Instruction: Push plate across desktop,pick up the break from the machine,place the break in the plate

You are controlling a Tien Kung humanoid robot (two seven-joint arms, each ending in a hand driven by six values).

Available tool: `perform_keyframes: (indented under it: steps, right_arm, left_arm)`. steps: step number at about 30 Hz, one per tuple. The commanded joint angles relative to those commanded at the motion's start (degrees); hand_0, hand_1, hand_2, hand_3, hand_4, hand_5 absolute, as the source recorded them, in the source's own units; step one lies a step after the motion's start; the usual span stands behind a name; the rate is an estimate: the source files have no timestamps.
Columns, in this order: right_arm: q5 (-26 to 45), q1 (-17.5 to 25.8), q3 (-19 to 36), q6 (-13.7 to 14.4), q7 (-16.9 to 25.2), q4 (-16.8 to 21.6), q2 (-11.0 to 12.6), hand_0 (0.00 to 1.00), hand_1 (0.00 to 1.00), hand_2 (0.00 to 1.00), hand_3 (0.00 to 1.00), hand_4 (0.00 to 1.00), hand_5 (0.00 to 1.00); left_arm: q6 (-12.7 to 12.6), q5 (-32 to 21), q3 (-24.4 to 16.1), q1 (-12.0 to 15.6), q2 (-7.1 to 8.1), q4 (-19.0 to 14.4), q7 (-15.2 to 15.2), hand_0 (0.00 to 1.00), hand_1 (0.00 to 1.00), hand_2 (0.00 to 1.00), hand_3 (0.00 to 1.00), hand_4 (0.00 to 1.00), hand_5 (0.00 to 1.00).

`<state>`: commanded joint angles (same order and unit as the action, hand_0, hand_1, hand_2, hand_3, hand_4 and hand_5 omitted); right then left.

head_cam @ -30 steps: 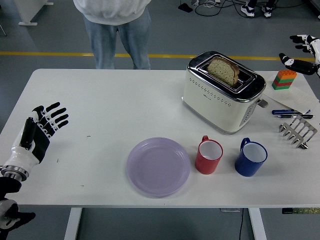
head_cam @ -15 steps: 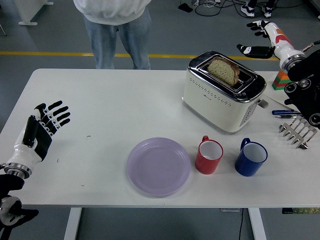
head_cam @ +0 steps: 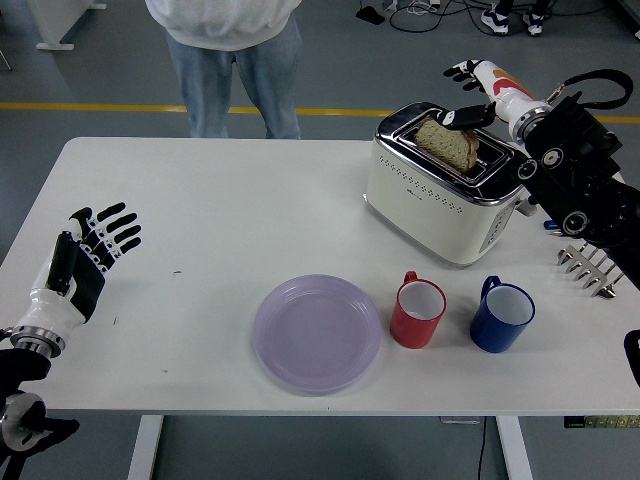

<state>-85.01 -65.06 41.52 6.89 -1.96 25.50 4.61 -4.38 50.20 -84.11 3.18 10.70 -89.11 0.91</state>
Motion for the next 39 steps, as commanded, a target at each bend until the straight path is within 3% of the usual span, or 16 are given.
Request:
perform_keyframes:
  steps: [4,10,18,19,24,25,30,31,36,37,39]
  right_arm:
    - [0.4,-0.5,-1.6,-0.4,0.5,-1.5,-0.9,0.858,0.800,0.815,0.797,0.803,0.259]
    - [3.0,-2.6,-9.7,0.6,0.4,-7.1,-3.6,0.853,0.794,0.807,0.797,0.807,0.245]
    - [7.2,-4.2,-19.1,1.6,-0.4,-11.2,-4.6,0.822,0.765,0.767,0.785,0.807,0.244]
    - [7.3,-4.2,-19.5,1.7,-0.4,-11.3,-4.6,0.723,0.698,0.692,0.751,0.805,0.241]
    - [10.0,-4.3,-23.2,2.9,-0.9,-12.2,-4.6,0.723,0.698,0.692,0.751,0.805,0.241]
    - [10.3,-4.3,-23.5,3.0,-0.9,-12.2,-4.6,0.588,0.602,0.609,0.706,0.797,0.238]
    - [13.6,-4.2,-26.1,4.0,-0.3,-12.6,-4.6,0.588,0.602,0.609,0.706,0.797,0.238]
    - [14.1,-4.2,-26.4,4.1,-0.2,-12.6,-4.6,0.493,0.538,0.558,0.647,0.784,0.221]
    - [14.0,-4.0,-26.5,5.0,0.1,-12.3,-4.6,0.493,0.538,0.558,0.647,0.784,0.221]
    - [13.9,-4.0,-26.5,5.1,0.1,-12.3,-4.6,0.418,0.483,0.500,0.561,0.746,0.205]
    - [14.2,-4.0,-27.1,5.3,0.2,-12.4,-4.6,0.418,0.483,0.500,0.561,0.746,0.205]
  left_arm:
    - [-0.2,0.1,0.6,-0.1,-0.18,0.4,-0.2,0.778,0.748,0.727,0.727,0.448,0.998]
    - [-0.1,-0.6,3.2,-1.1,-0.01,1.5,-0.9,0.775,0.745,0.723,0.724,0.444,0.998]
    - [0.0,-0.9,4.8,-1.7,-0.14,2.2,-1.5,0.774,0.742,0.722,0.720,0.444,0.998]
    - [0.0,-0.9,4.8,-1.7,-0.14,2.2,-1.6,0.773,0.739,0.719,0.718,0.442,0.998]
    - [0.0,-1.1,5.3,-1.7,-0.03,2.3,-2.0,0.773,0.739,0.719,0.718,0.442,0.998]
    - [0.0,-1.1,5.3,-1.7,-0.02,2.3,-2.0,0.773,0.737,0.715,0.712,0.438,0.998]
    - [0.0,-1.1,5.7,-1.7,-0.02,2.6,-2.3,0.773,0.737,0.715,0.712,0.438,0.998]
    - [0.0,-1.2,5.7,-1.7,-0.02,2.7,-2.4,0.773,0.734,0.710,0.708,0.433,0.998]
    - [-0.2,-1.8,6.0,-1.6,0.06,3.1,-4.2,0.773,0.734,0.710,0.708,0.433,0.998]
    - [-0.3,-1.9,6.0,-1.6,0.06,3.2,-4.4,0.771,0.719,0.701,0.695,0.433,0.998]
    - [-0.3,-2.0,6.1,-1.6,0.05,3.2,-4.7,0.771,0.719,0.701,0.695,0.433,0.998]
